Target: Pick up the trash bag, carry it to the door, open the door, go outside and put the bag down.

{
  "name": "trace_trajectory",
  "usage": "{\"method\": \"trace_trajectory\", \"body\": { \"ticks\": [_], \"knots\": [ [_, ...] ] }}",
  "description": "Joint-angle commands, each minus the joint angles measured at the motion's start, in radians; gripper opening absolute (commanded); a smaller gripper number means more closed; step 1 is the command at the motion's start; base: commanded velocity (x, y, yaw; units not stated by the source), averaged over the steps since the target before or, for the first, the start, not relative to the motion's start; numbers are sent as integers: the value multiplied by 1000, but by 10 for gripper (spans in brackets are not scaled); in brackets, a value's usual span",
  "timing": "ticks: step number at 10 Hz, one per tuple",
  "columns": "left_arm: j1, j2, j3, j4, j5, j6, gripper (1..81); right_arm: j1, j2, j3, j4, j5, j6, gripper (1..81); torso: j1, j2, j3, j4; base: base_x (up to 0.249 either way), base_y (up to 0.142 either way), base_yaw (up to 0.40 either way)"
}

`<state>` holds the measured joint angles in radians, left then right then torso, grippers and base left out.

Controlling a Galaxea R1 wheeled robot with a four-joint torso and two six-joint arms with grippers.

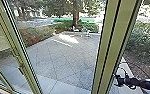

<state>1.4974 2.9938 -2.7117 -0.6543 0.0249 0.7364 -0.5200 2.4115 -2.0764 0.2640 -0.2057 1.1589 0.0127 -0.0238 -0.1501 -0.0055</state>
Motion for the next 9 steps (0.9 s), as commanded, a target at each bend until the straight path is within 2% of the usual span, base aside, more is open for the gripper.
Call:
{"method": "trace_trajectory", "body": {
  "ticks": [1,3,5,7,9],
  "knots": [
    [-18,-10,0,-10,89,8,10,191,-74,76,-6,-101,-34,811,0,0,0,0,0,0,0],
    [-16,-10,0,-10,89,8,10,240,-130,105,-17,-139,-38,811,1,1,-1,0,0,0,0],
    [-16,-8,0,-10,90,8,10,283,-151,108,-19,-144,-41,811,1,1,-1,0,0,0,0],
    [-13,-10,0,-10,89,8,10,329,-150,95,-86,-162,-44,811,1,1,-1,0,0,0,0],
    [-13,-8,0,-10,89,8,10,364,-154,92,-143,-221,-44,811,0,1,-1,0,0,0,0]
  ]
}}
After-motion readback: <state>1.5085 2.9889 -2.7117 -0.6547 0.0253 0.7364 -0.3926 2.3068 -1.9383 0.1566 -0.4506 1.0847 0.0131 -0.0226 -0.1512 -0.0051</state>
